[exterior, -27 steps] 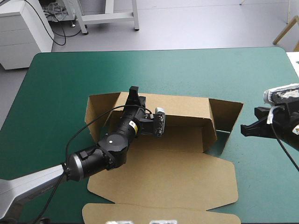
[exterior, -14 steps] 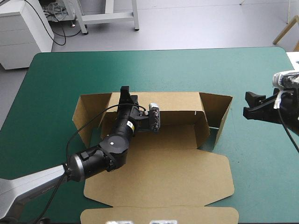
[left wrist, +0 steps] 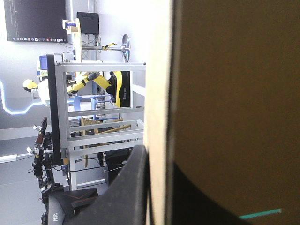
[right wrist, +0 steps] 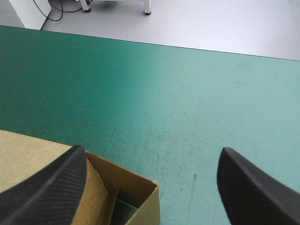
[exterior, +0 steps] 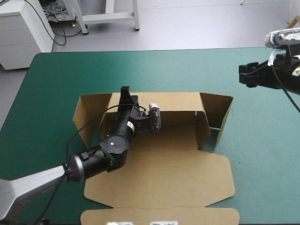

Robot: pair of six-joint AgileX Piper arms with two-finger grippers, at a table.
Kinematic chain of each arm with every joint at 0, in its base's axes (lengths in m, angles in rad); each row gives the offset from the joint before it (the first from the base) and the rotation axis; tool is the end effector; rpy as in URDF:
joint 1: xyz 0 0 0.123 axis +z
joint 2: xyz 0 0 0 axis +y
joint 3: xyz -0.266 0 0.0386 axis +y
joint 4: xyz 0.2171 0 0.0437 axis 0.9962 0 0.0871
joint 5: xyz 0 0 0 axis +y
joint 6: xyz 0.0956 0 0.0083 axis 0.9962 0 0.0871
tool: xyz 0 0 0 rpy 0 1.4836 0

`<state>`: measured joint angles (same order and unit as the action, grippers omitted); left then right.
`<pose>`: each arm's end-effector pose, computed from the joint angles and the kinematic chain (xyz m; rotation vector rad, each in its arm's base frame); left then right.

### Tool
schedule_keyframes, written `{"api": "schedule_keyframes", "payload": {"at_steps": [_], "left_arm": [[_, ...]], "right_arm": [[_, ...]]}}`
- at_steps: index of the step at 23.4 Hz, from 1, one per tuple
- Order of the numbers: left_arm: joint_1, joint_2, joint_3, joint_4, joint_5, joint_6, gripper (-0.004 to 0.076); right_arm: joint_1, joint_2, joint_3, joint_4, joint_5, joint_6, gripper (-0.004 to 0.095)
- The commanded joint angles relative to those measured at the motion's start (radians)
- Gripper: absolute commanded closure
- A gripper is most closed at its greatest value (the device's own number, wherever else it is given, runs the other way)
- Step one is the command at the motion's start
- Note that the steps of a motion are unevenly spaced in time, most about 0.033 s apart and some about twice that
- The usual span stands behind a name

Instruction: Fold the box

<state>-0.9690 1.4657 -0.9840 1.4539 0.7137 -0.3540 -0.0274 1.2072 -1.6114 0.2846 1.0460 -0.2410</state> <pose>0.2141 -0.2014 0.2951 1.4512 1.4124 0.7851 0.2044 0.0177 0.4633 -0.2176 2.0836 0.1843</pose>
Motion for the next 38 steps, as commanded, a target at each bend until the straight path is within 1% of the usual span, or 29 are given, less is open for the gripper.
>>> {"api": "schedule_keyframes", "payload": {"at_steps": [1,3,6,10,12,17,26,32,36,37,38], "left_arm": [[0.003,-0.024,-0.016,-0.005,0.008,-0.020,0.0734],[0.003,-0.024,-0.016,-0.005,0.008,-0.020,0.0734],[0.003,-0.024,-0.016,-0.005,0.010,-0.020,0.0734],[0.003,-0.024,-0.016,0.008,0.002,-0.020,0.0734],[0.003,-0.024,-0.016,0.006,0.002,-0.020,0.0734],[0.003,-0.024,-0.016,-0.005,0.002,-0.025,0.0734],[0.003,-0.024,-0.016,-0.009,0.002,-0.045,0.0734],[0.003,-0.024,-0.016,-0.005,0.003,-0.071,0.0734],[0.003,-0.024,-0.016,-0.005,0.005,-0.092,0.0734],[0.003,-0.024,-0.016,-0.005,0.005,-0.092,0.0734],[0.003,-0.024,-0.016,-0.005,0.005,-0.094,0.0734]], "right_arm": [[-0.004,0.091,-0.116,0.080,-0.044,-0.052,0.0191],[-0.004,0.170,-0.164,0.132,-0.037,-0.054,0.0191],[-0.004,0.293,-0.225,0.181,-0.040,-0.054,0.0192],[-0.004,0.430,-0.248,0.197,-0.028,-0.054,0.0193],[-0.004,0.483,-0.248,0.200,0.026,-0.052,0.0193],[-0.004,0.544,-0.244,0.202,0.153,-0.052,0.0193],[-0.004,0.507,-0.112,0.209,0.158,-0.061,0.0193],[-0.004,0.424,-0.020,0.217,0.158,-0.098,0.0193],[-0.004,0.338,0.094,0.222,0.156,-0.124,0.0193],[-0.004,0.330,0.107,0.222,0.153,-0.129,0.0193],[-0.004,0.302,0.151,0.225,0.123,-0.148,0.0193]]}}
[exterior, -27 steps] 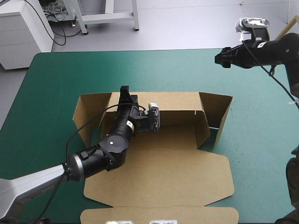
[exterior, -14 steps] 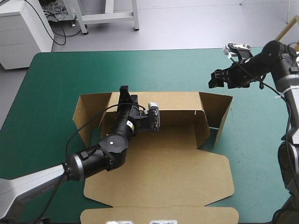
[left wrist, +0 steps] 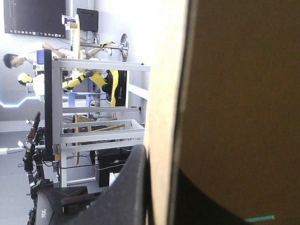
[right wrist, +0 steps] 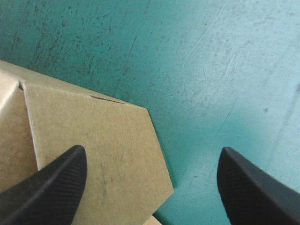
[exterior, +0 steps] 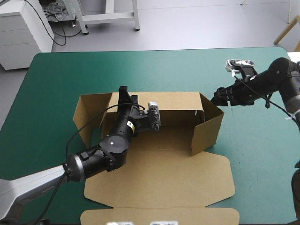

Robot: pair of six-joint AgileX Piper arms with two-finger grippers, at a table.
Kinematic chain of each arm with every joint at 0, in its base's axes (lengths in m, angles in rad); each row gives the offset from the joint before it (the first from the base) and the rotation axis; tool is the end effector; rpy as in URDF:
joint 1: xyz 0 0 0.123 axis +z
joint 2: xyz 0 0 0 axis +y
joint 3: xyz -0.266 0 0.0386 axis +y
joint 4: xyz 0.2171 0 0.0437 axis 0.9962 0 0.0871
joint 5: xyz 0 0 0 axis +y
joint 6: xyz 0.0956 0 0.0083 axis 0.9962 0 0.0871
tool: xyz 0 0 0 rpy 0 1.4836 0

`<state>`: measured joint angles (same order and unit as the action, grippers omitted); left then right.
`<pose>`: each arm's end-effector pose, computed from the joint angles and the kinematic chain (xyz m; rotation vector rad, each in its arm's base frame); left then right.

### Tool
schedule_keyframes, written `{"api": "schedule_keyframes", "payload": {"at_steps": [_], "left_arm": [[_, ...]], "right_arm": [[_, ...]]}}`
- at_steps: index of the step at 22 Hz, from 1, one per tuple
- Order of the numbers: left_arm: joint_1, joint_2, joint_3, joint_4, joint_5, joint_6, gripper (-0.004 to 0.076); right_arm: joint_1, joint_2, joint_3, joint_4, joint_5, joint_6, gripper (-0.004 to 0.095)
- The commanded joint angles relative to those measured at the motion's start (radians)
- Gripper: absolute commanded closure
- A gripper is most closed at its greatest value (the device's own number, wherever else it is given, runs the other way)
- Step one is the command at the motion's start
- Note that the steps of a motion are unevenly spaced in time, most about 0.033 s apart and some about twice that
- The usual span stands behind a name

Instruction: Fold the box

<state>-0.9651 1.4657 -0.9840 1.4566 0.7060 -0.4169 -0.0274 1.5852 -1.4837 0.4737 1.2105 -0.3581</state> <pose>0.2147 -0.2013 0.2951 1.4018 1.4478 0.7421 0.2965 0.0329 0.3295 -0.3187 2.6484 0.5405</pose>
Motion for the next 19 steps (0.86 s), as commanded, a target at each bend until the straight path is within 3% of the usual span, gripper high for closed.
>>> {"api": "schedule_keyframes", "payload": {"at_steps": [1,5,10,14,19], "left_arm": [[-0.001,-0.024,-0.016,-0.008,0.013,-0.031,0.0734],[-0.001,-0.024,-0.016,-0.008,0.013,-0.031,0.0734],[-0.001,-0.024,-0.016,-0.008,0.011,-0.031,0.0734],[-0.001,-0.024,-0.016,-0.003,0.009,-0.031,0.0734],[-0.001,-0.024,-0.016,0.010,0.003,-0.031,0.0734]], "right_arm": [[-0.004,-0.089,0.045,0.041,-0.059,-0.050,0.0193],[-0.004,-0.205,0.211,0.088,-0.226,-0.171,0.0193],[-0.004,-0.365,0.504,0.343,-0.434,-0.482,0.0193],[-0.004,-0.418,0.611,0.379,-0.440,-0.582,0.0193],[-0.004,-0.423,0.626,0.377,-0.393,-0.601,0.0193]]}}
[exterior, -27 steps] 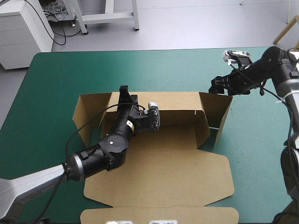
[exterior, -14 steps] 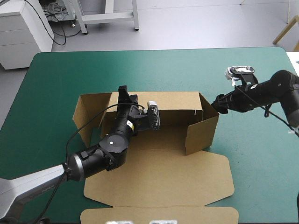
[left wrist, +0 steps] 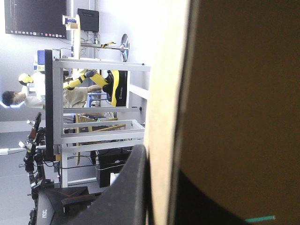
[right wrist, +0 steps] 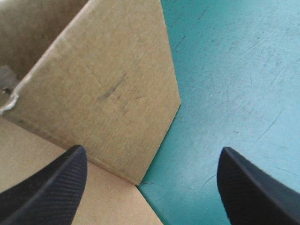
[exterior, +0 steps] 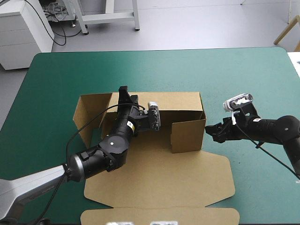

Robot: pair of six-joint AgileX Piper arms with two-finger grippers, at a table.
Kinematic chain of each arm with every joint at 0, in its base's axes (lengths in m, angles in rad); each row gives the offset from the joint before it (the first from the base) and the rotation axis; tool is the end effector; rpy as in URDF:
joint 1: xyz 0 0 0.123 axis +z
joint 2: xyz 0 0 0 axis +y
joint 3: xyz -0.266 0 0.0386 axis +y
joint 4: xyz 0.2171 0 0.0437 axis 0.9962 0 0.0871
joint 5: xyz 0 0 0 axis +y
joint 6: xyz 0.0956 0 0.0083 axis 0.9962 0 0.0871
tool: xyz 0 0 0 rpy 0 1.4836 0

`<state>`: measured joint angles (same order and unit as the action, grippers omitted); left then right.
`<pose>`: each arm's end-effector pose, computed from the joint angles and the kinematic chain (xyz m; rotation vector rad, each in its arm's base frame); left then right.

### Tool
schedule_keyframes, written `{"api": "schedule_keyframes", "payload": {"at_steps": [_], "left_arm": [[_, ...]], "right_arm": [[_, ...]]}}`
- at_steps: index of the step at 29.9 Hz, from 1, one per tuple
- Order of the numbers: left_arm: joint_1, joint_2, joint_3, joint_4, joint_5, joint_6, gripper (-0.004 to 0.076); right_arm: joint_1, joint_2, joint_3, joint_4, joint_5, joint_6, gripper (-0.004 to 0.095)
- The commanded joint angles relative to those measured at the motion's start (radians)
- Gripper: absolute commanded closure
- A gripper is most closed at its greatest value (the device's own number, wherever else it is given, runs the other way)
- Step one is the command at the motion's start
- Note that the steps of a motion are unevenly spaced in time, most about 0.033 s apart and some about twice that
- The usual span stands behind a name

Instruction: Fold the box

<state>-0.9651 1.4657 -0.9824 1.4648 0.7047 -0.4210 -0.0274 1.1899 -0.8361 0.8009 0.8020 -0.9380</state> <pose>0.2148 -0.2015 0.2951 1.4024 1.4419 0.7440 0.2087 0.0438 0.2862 -0.5645 2.2840 0.4997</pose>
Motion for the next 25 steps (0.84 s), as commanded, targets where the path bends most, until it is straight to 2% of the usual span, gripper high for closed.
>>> {"api": "schedule_keyframes", "payload": {"at_steps": [1,5,7,15,19,25], "left_arm": [[-0.001,-0.024,-0.017,0.002,0.001,-0.027,0.0734],[-0.001,-0.024,-0.017,0.002,0.002,-0.027,0.0734],[-0.001,-0.024,-0.017,0.002,0.002,-0.031,0.0734],[-0.001,-0.024,-0.017,0.002,0.002,-0.031,0.0734],[-0.001,-0.024,-0.017,-0.021,-0.008,-0.031,0.0734],[-0.001,-0.024,-0.017,-0.078,-0.043,-0.031,0.0734]], "right_arm": [[-0.004,-0.028,-0.021,0.050,0.023,-0.026,0.0193],[0.038,-0.028,-0.021,0.050,0.025,-0.033,0.0193],[0.094,-0.028,-0.021,0.045,0.004,-0.033,0.0193],[0.288,-0.026,-0.021,0.024,-0.217,-0.024,0.0199],[0.339,-0.026,-0.021,-0.032,-0.298,0.003,0.0275],[0.347,-0.026,-0.021,-0.049,-0.344,0.005,0.0482]]}}
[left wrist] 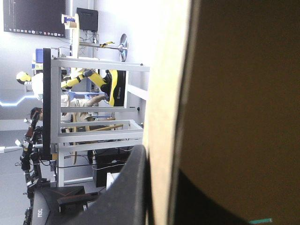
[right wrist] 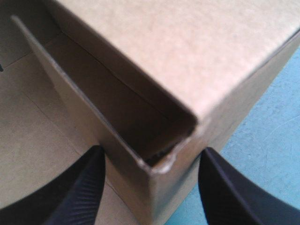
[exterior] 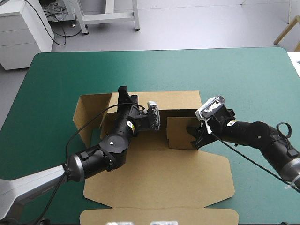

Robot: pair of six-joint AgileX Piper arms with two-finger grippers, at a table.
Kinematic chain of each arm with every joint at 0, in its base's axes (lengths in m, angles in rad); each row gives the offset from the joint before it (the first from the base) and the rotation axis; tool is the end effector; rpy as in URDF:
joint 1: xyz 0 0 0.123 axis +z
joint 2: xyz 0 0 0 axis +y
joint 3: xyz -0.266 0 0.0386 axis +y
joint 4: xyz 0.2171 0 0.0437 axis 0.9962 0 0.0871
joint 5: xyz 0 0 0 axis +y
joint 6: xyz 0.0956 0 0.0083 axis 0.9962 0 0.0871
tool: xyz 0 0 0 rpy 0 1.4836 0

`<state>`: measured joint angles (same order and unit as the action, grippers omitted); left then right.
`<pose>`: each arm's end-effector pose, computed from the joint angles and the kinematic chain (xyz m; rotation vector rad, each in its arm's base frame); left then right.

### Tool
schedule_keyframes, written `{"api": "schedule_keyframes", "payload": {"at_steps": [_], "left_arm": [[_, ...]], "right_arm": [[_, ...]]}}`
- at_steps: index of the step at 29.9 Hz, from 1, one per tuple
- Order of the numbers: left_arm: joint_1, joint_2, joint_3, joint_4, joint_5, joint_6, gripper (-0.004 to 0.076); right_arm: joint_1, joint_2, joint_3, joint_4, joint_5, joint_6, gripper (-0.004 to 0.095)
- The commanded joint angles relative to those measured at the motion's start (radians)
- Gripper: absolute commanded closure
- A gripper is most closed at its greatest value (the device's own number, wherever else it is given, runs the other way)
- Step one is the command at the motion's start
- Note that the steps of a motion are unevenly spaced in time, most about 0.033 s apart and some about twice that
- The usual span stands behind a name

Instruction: Fold the box

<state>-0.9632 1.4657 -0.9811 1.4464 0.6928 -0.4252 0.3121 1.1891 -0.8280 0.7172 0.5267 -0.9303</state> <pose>0.2144 -0.2017 0.2935 1.4004 1.4589 0.7194 0.2046 0.0994 0.2910 -0.8281 2.0828 0.3944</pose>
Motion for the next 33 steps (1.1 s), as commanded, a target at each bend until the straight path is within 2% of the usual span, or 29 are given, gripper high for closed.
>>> {"api": "schedule_keyframes", "payload": {"at_steps": [1,7,12,18,21,23,26,28,30,33], "left_arm": [[-0.003,-0.024,-0.018,-0.077,-0.030,-0.027,0.0734],[-0.003,-0.024,-0.018,-0.127,-0.030,-0.023,0.0734],[-0.003,-0.024,-0.018,-0.127,-0.030,-0.023,0.0734],[-0.009,-0.024,-0.018,-0.122,-0.055,-0.017,0.0711],[-0.036,-0.024,-0.022,-0.114,-0.055,-0.017,0.0601],[-0.058,-0.024,-0.036,-0.111,-0.033,-0.015,0.0477],[-0.106,-0.024,-0.071,-0.115,0.022,-0.015,0.0226],[-0.146,-0.024,-0.100,-0.106,0.075,-0.015,0.0114],[-0.189,-0.024,-0.122,-0.097,0.129,-0.015,0.0077],[-0.266,-0.024,-0.156,-0.099,0.184,0.018,0.0076]], "right_arm": [[0.007,-0.025,-0.030,0.035,-0.068,-0.003,0.0521],[0.007,-0.025,-0.030,0.041,-0.054,-0.003,0.0780],[0.007,-0.025,-0.030,0.054,-0.031,-0.003,0.0929],[0.007,-0.025,-0.030,0.050,-0.026,-0.003,0.0926],[0.007,-0.025,-0.030,0.045,-0.042,0.016,0.0925],[0.007,-0.025,-0.030,0.035,-0.064,0.040,0.0925],[0.007,-0.025,-0.030,0.022,-0.077,0.060,0.0926],[0.007,-0.025,-0.030,0.013,-0.079,0.074,0.0926],[0.007,-0.025,-0.030,-0.012,-0.100,0.106,0.0925],[0.007,-0.025,-0.030,-0.069,-0.152,0.174,0.0926]]}}
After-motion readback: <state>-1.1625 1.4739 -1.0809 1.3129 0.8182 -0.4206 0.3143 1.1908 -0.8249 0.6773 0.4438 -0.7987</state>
